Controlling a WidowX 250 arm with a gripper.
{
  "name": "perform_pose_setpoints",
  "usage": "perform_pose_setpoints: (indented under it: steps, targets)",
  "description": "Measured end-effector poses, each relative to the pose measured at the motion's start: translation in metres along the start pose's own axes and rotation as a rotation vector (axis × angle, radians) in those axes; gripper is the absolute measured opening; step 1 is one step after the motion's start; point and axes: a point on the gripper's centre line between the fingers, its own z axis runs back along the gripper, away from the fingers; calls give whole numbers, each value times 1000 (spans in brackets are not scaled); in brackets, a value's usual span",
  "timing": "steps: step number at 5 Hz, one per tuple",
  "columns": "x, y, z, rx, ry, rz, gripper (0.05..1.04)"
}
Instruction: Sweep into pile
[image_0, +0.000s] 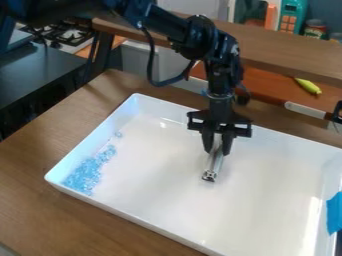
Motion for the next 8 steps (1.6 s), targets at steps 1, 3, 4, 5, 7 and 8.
perform_pose_setpoints:
  steps: [1, 3, 4, 5, 7, 8]
  targets:
    - [4, 18, -2, 0, -8, 43, 356]
    - [1, 80, 4, 24, -58, 284, 357]
    - [-1, 90, 9, 7, -79, 368, 356]
    - [-6, 109, 17, -5, -104, 539, 356]
    - [-17, 125, 19, -26, -130, 645, 357]
    - [-19, 123, 30, -68, -152, 649, 356]
